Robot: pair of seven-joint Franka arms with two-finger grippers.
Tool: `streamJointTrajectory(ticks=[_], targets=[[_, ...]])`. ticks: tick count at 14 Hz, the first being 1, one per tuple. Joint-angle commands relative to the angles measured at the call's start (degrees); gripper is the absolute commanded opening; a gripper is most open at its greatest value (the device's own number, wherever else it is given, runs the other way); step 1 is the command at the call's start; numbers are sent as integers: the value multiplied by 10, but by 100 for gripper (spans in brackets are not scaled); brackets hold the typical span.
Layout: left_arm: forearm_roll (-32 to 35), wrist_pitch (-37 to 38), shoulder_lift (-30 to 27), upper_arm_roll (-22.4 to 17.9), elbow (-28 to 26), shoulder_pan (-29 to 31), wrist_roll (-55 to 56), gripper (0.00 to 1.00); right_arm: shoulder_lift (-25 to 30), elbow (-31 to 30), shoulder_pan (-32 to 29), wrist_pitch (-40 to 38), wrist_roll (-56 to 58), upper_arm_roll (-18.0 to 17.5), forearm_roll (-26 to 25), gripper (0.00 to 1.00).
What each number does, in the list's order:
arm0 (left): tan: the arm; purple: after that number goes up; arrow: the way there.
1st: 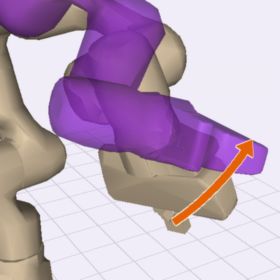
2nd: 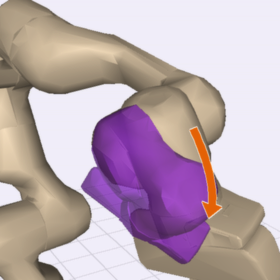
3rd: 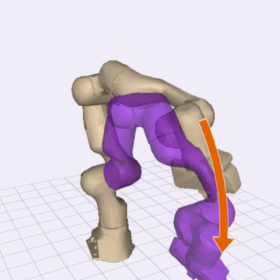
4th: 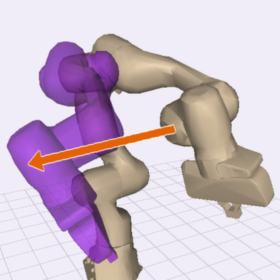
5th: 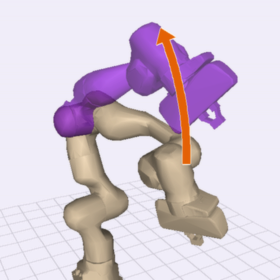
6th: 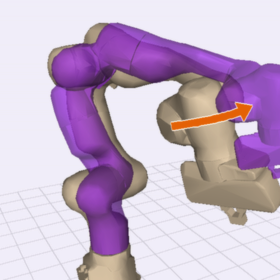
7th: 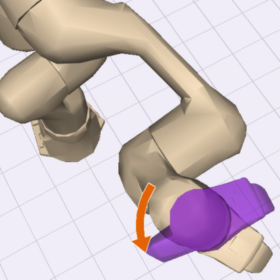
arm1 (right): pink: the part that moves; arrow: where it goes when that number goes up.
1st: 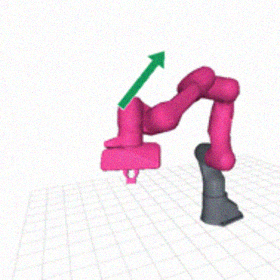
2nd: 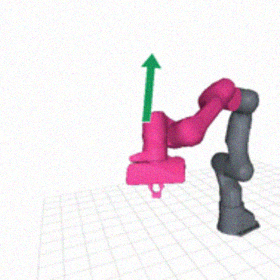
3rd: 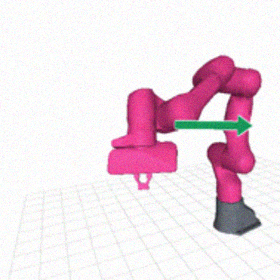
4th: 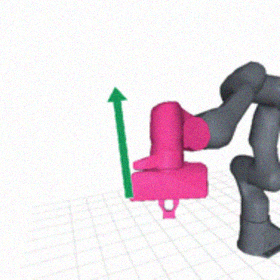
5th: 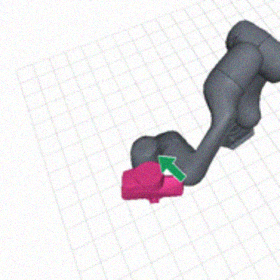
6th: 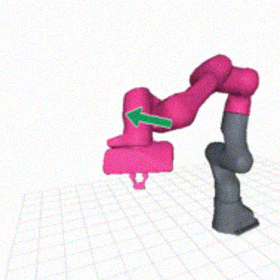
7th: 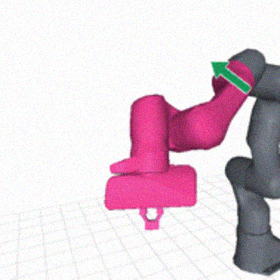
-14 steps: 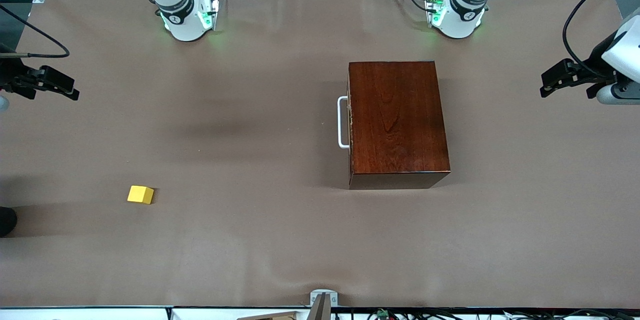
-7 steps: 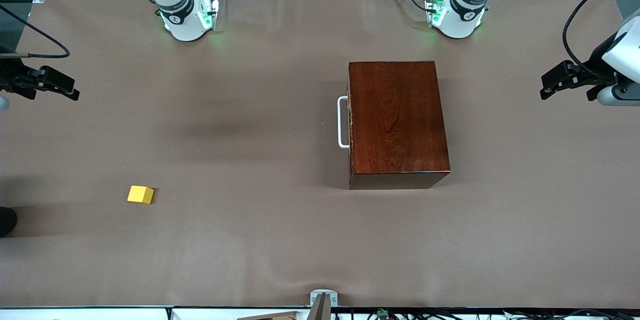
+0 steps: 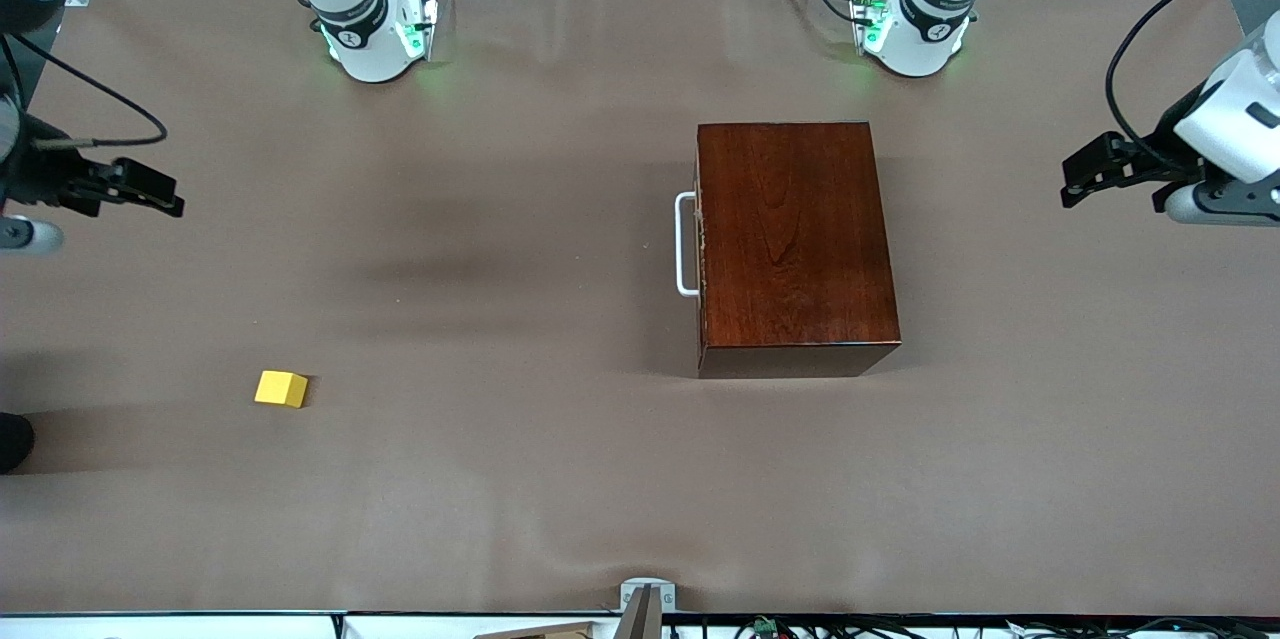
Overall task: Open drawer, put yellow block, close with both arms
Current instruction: 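Move the left gripper to the drawer handle while the right gripper reaches the cube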
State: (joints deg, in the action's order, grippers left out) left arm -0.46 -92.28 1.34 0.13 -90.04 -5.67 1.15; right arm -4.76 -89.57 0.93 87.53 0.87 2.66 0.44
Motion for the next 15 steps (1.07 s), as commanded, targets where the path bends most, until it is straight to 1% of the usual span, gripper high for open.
streamJointTrajectory(ticks=[1, 2, 4, 6, 9, 11, 14, 15], targets=[[-4, 0, 16, 36, 24, -6, 41, 100, -30, 25, 9, -3, 6, 0, 2, 100], [-2, 0, 22, 50, 33, -6, 81, 100, -31, 27, 9, -2, 6, 0, 2, 100], [11, 1, 41, 92, 53, -16, 132, 100, -36, 28, 9, -2, 6, 0, 2, 100], [33, 1, 59, 119, 68, -51, 163, 100, -47, 29, 10, 2, 6, 0, 3, 100], [57, 4, 88, 119, 92, -143, 219, 100, -59, 28, 12, 19, 5, 0, 4, 100], [68, 6, 117, 119, 118, -203, 308, 100, -67, 28, 13, 23, 5, 0, 4, 100], [68, 6, 175, 113, 161, -272, 435, 100, -75, 28, 14, 29, 3, 0, 4, 100], [67, 4, 190, 112, 166, -289, 467, 100, -81, 28, 14, 33, 3, -1, 5, 100]])
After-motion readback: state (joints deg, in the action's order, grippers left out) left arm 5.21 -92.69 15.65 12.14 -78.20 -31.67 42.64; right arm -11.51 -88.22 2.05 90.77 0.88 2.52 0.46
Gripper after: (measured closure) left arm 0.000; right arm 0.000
